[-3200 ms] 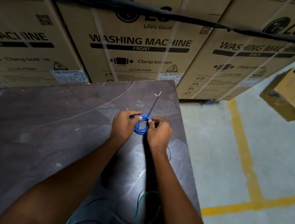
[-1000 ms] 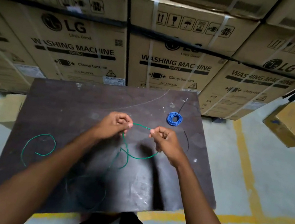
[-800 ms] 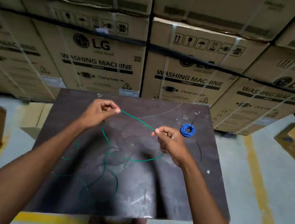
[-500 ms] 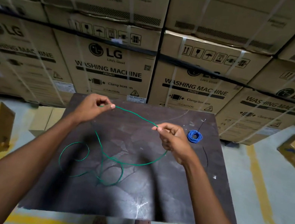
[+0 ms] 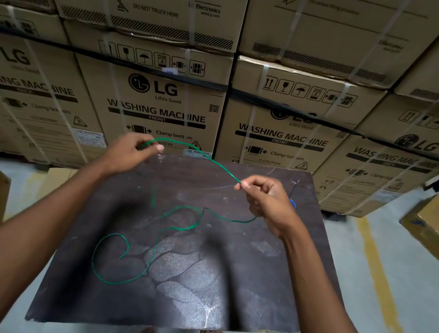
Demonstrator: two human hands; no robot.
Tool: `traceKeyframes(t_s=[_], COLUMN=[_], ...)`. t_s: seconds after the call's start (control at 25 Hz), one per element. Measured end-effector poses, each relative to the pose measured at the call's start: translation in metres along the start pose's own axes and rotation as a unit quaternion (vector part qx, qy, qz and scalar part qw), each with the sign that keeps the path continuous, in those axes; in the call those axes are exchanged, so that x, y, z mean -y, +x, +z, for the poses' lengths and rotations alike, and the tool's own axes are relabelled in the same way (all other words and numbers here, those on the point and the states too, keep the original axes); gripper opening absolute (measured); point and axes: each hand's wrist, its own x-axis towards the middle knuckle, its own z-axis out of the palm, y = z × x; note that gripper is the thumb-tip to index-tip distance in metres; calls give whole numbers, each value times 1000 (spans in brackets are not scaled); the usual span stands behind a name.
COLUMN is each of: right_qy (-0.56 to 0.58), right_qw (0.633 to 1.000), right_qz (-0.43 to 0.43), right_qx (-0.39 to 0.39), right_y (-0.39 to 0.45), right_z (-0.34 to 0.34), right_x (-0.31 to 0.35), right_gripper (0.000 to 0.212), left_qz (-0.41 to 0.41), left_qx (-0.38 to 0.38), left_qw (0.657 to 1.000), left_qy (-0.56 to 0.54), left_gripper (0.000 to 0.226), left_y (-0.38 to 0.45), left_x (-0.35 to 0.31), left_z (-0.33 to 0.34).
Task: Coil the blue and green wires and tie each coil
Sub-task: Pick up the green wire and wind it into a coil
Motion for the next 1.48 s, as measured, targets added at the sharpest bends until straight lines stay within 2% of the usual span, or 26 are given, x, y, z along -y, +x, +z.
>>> traceKeyframes(t_s=[0.08, 0.16, 0.24, 0.32, 0.4, 0.52, 0.6, 0.72, 0.8, 0.92, 1.04, 1.12, 1.24, 1.32, 1.4, 1.48], right_qy=[-3, -4, 7, 18, 8, -8, 3, 13, 10, 9, 36, 37, -11, -35, -43, -37], right_qw=[1000, 1000, 1000, 1000, 999, 1000, 999, 1000, 1000, 1000, 998, 998, 999, 998, 997, 998], right_qz=[0, 6, 1, -10, -10, -1, -4, -2, -4, -7, -15, -19, -37, -48, -56, -59], right_qx=[8, 1, -11, -21, -32, -29, -32, -22, 2, 30, 45, 40, 25, 18, 6, 3], right_y=[7, 14, 20, 25, 27, 20, 12, 11, 17, 26, 31, 30, 23, 20, 21, 21], right_z=[15, 25, 31, 34, 29, 4, -13, -13, 2, 22, 29, 23, 8, 2, 0, 1], right_x=[2, 4, 8, 14, 19, 19, 15, 16, 21, 32, 42, 46, 43, 37, 32, 31], right_gripper=[22, 22, 24, 27, 31, 31, 27, 26, 26, 28, 29, 27, 19, 17, 19, 21], left_qz=[38, 110, 137, 165, 184, 118, 75, 25, 55, 152, 180, 167, 137, 103, 80, 63], left_qx=[49, 78, 124, 148, 88, -84, -111, -43, -16, 80, 124, 81, -48, -100, -131, -112], left_qw=[998, 990, 982, 970, 973, 980, 986, 998, 995, 983, 964, 964, 966, 965, 968, 981], left_qy=[22, 43, -45, -96, -111, -134, -98, 25, 77, -62, -150, -188, -213, -221, -198, -146], left_gripper=[33, 34, 21, 26, 30, 34, 35, 22, 35, 35, 28, 24, 27, 28, 26, 23], left_y=[2, 3, 0, 0, 7, 23, 24, 17, 13, 5, 2, 4, 15, 20, 26, 29], left_x=[-27, -58, -90, -105, -102, -66, -36, -22, -48, -107, -130, -131, -128, -122, -113, -107], left_z=[18, 36, 51, 59, 53, 14, -12, -18, 1, 33, 48, 40, 17, 0, -9, -9])
